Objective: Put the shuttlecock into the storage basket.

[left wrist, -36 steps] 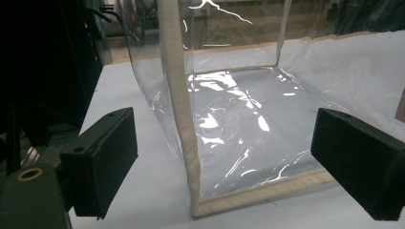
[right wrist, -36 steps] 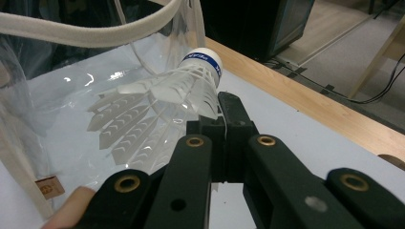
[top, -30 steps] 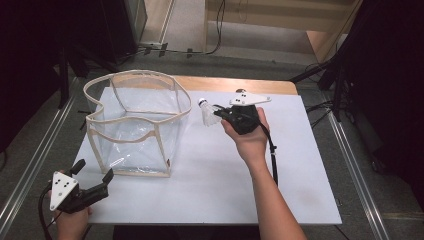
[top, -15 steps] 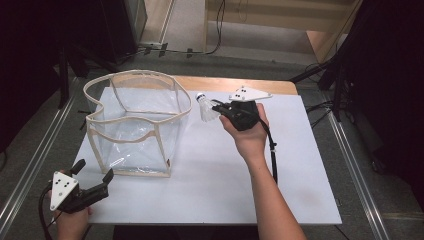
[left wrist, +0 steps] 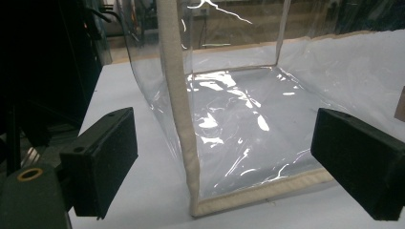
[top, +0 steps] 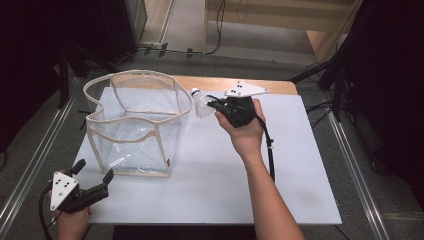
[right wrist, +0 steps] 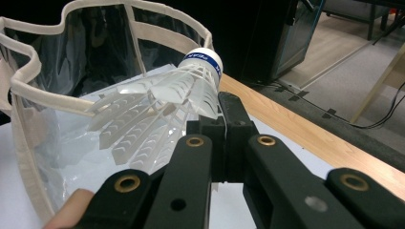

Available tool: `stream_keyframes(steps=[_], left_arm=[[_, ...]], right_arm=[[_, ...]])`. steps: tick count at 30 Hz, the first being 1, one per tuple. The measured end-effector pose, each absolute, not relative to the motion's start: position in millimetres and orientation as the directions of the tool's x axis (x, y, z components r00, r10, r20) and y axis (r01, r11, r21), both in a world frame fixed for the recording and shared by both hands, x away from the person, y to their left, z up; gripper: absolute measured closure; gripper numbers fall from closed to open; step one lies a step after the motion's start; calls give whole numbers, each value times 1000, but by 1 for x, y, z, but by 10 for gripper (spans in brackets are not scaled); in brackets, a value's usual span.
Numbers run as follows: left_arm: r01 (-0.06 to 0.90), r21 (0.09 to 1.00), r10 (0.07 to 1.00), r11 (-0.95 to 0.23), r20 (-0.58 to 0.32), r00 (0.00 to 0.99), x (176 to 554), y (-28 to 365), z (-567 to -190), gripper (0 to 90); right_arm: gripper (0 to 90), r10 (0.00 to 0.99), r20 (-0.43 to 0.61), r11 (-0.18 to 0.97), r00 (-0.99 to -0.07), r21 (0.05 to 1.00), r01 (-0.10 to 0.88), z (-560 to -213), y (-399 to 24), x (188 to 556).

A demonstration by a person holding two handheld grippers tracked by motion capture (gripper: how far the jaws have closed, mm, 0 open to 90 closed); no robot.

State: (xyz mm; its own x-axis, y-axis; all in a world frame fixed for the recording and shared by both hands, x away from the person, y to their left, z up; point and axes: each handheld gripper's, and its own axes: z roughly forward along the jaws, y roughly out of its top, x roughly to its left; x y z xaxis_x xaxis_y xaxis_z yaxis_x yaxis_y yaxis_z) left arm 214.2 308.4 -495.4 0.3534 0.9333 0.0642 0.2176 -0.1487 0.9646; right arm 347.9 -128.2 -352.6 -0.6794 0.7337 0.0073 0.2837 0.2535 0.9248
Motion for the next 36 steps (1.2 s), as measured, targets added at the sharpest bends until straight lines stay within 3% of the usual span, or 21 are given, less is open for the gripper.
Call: stream_keyframes(steps=[36], left_arm=[[216,965,933,-147,63,353,214,308,-495,92]], right_arm=[[875,694,20,245,-720,934,261,-342,-84,361]])
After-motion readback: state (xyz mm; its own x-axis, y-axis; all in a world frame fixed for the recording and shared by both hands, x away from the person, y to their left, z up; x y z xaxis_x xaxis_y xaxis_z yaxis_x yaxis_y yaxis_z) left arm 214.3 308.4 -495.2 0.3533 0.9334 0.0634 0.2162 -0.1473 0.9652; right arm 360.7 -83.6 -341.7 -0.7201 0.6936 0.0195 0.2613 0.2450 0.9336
